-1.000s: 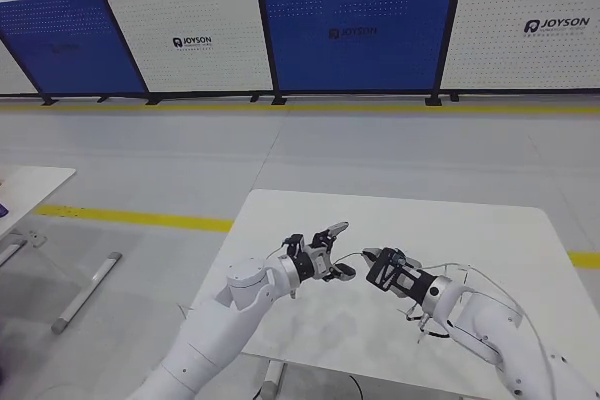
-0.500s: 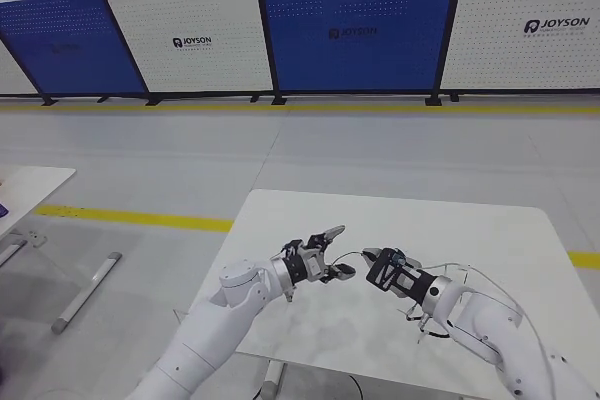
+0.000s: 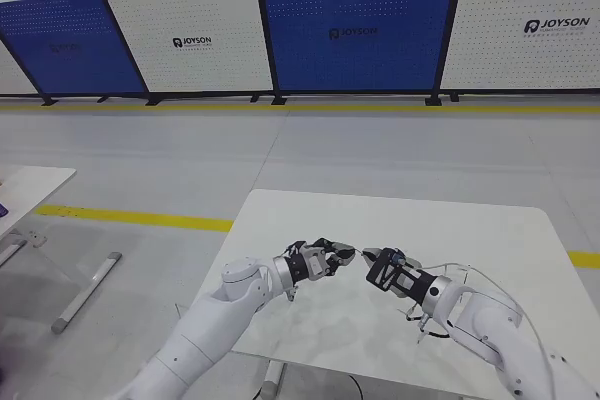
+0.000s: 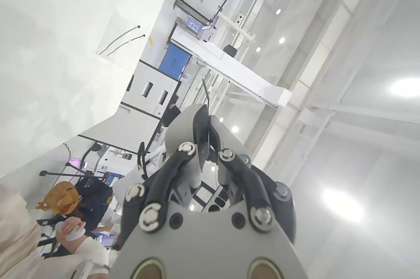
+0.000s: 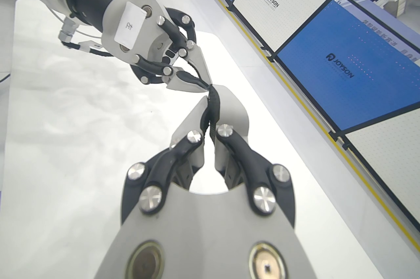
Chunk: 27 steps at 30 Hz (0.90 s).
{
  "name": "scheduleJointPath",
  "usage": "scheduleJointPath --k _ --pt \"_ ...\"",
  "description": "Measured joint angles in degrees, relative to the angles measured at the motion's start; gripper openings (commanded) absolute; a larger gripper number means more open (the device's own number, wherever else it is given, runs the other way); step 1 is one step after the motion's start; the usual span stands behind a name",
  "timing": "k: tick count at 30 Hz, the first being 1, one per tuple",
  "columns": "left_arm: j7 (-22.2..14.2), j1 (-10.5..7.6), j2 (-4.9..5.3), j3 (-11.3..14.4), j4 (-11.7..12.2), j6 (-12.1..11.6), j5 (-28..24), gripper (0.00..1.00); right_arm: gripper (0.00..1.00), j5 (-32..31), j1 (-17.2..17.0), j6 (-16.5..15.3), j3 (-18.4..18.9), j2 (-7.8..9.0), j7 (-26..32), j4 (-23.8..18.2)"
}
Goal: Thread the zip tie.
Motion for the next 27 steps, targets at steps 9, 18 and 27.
scheduleJointPath --k 9,18,27 --pt "5.43 0.44 0.79 0.14 -2.38 -2.19 2.28 0.0 0.98 0.07 -0.22 0.11 0.06 -0.03 -0.04 0.01" --pt "7.48 2.34 0.9 0.01 -3.71 -5.63 6.53 0.0 1.0 4.15 -1.48 0.0 2.05 -0.12 1.47 -0.05" --pt "13.27 6.19 0.99 1.18 -5.98 -16.9 19.62 0.0 1.0 21.5 -3.83 0.0 7.57 0.92 6.29 2.28"
